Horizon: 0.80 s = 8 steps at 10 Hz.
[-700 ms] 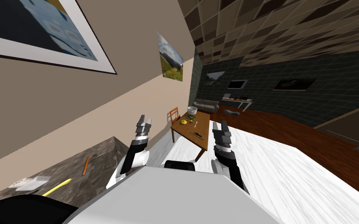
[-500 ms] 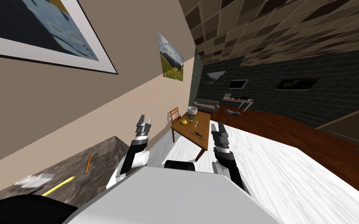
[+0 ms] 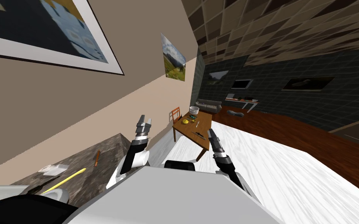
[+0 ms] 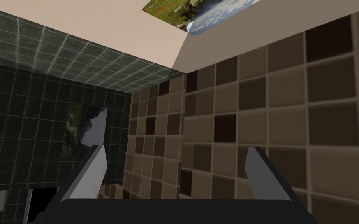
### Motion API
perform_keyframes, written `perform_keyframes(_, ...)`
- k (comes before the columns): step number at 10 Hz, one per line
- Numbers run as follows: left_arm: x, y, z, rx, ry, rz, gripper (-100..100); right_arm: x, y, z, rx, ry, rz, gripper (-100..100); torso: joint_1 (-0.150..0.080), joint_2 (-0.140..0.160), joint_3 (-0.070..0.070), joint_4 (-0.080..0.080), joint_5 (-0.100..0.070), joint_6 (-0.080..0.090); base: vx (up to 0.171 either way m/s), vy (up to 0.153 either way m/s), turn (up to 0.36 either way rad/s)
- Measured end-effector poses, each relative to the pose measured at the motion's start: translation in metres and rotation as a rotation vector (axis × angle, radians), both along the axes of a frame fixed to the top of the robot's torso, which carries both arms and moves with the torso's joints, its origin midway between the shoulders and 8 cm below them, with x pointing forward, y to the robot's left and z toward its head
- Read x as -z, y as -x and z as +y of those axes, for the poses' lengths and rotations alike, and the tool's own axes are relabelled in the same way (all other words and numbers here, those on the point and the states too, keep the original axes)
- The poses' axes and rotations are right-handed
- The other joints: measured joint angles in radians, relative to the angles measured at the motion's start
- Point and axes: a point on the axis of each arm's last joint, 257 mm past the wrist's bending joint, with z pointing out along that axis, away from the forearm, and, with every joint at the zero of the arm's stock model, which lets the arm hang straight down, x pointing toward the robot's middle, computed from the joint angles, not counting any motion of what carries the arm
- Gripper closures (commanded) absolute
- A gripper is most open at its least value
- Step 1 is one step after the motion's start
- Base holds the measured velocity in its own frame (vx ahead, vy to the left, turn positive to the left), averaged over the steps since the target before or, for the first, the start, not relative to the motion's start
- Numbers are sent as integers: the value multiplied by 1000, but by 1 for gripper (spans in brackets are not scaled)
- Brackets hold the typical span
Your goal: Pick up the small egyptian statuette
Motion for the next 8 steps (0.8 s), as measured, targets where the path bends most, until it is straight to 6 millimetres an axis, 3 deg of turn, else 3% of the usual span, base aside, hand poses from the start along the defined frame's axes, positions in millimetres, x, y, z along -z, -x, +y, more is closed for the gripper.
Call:
perform_keyframes(1, 0, 0, 0, 0, 0, 0, 0, 26, -1, 3, -7, 44, 58, -100, 0, 0, 0, 0, 0, 0, -9, 12, 34)
perform_keyframes(5, 0, 0, 0, 0, 0, 0, 0, 81, 6, -3, -36, 169, 196, -100, 0, -2, -1, 0, 0, 0, 4, 14, 88)
perform_keyframes(6, 0, 0, 0, 0, 0, 0, 0, 108, 13, -3, -48, 215, 251, -100, 0, -2, -1, 0, 0, 0, 6, 18, 65)
perform_keyframes(8, 0, 0, 0, 0, 0, 0, 0, 139, 23, -13, -68, 288, 331, -100, 0, -2, -1, 0, 0, 0, 15, 15, 99)
